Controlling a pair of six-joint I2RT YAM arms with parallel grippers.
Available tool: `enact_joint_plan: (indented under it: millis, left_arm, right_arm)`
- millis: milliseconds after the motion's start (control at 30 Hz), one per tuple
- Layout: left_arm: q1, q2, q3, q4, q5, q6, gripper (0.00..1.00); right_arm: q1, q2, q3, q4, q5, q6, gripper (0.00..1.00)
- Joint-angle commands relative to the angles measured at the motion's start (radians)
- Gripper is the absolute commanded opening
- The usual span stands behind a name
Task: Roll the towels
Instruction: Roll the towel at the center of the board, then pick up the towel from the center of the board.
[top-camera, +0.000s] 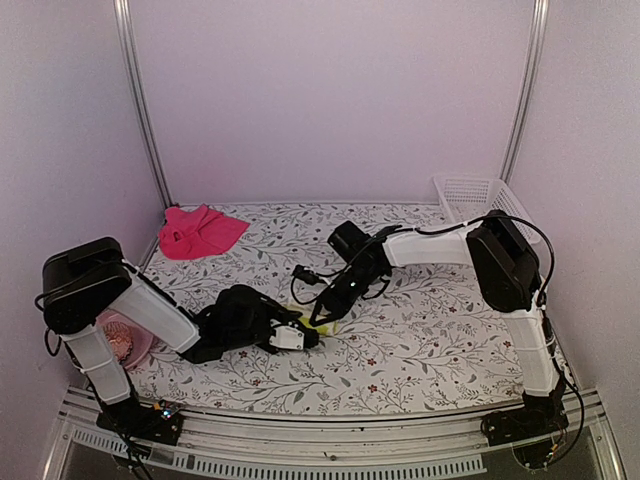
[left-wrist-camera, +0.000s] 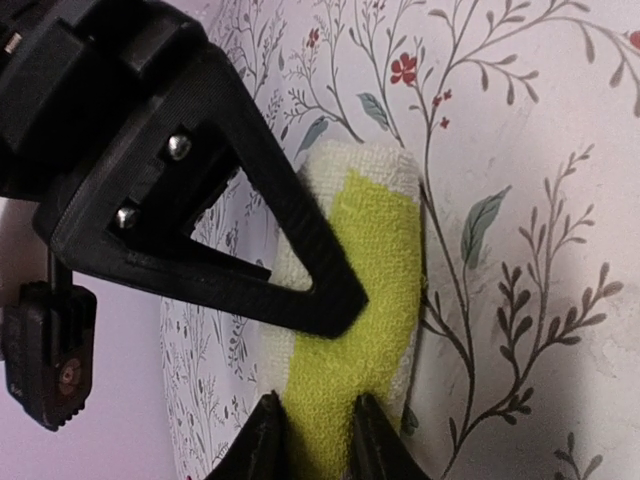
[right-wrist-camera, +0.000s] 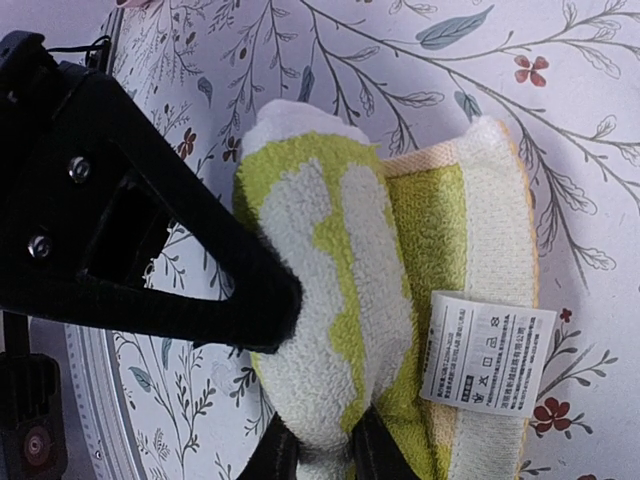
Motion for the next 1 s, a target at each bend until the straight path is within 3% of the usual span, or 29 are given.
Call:
enact_joint_plan:
  millis: [0, 100, 233, 333, 500, 633, 967]
  left_arm:
    - [-0.011, 0.015, 0.021, 0.017, -0.007, -0.007, 0.24]
    - [-0.012, 0.029, 0.036, -0.013, -0.006, -0.009, 0.2]
    - [-0.009, 0.052, 0.077, -0.084, -0.004, -0.033, 0.06]
    - [-0.004, 0.066, 0.105, -0.154, 0.003, -0.051, 0.0]
    - [0.016, 0.068, 0.146, -0.264, 0.034, -0.073, 0.0]
    - [0.033, 0.079, 0.194, -0.365, 0.064, -0.099, 0.06]
    - [0.04, 0.08, 0.233, -0.44, 0.089, -0.104, 0.09]
  right_arm:
    - [-0.014, 0.049, -0.009, -0.04, 0.013, -0.003, 0.18]
    - [-0.023, 0.05, -0.009, -0.04, 0.006, -0.005, 0.18]
    - [-0.027, 0.039, -0.012, -0.042, 0.003, -0.013, 0.27]
    - [-0.026, 0.024, -0.014, -0.042, 0.001, -0.018, 0.3]
    - [-0.027, -0.005, -0.015, -0.042, 0.003, -0.027, 0.37]
    - [-0.027, -0.035, -0.021, -0.042, 0.046, -0.026, 0.5]
    - [-0.066, -0.071, -0.028, -0.042, 0.056, -0.005, 0.77]
